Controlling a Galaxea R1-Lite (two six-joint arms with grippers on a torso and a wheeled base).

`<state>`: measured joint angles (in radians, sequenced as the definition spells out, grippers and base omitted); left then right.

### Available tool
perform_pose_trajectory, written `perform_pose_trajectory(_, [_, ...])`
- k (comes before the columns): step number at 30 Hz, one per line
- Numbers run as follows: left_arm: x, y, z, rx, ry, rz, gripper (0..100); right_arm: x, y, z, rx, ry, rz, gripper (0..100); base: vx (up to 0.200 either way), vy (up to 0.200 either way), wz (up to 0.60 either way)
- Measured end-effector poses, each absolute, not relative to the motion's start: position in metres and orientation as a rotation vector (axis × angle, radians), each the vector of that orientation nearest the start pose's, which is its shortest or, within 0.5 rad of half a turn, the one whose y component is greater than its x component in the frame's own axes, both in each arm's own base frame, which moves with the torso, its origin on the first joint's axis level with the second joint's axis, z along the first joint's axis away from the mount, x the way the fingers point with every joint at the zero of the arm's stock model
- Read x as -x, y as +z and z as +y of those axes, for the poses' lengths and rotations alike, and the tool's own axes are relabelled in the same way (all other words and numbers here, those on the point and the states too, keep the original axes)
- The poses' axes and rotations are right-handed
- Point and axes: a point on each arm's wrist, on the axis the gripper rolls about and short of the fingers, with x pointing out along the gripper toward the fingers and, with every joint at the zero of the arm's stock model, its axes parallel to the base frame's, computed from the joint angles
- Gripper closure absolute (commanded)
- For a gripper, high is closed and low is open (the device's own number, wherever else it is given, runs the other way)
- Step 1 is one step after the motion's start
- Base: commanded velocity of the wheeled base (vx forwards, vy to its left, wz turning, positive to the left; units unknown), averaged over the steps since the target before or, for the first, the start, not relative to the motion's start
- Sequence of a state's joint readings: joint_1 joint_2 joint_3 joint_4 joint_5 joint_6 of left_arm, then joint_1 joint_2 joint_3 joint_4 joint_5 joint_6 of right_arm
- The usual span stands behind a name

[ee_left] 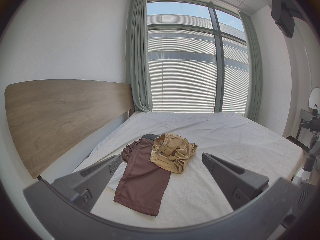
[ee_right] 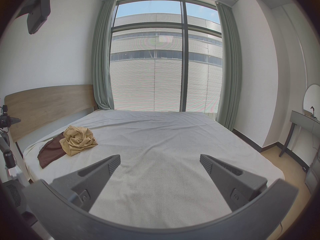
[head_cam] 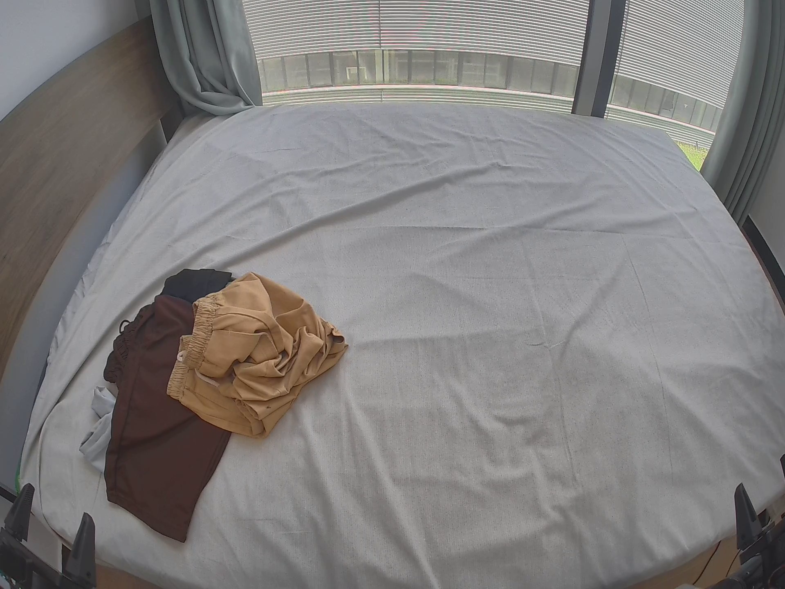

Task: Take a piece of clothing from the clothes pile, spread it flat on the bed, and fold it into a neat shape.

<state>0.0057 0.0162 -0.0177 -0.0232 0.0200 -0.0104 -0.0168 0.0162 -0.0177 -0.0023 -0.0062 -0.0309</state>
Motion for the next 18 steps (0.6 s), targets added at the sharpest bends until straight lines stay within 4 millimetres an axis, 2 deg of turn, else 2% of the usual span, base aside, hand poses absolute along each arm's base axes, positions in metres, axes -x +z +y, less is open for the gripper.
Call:
perform_pose_trajectory(7, [0.028,0.104,0.0,0.016,0.017,-0.123,0,0.023,0.081,0.0,0.032,-0.023,-0.002,0,0.0,0.0,0.0])
perform_pose_trajectory(18, [0.018,0.121,-0.002,0.073,-0.06,-0.035,0,0.023,0.081,0.0,0.032,-0.023,-0.002,0,0.0,0.0,0.0])
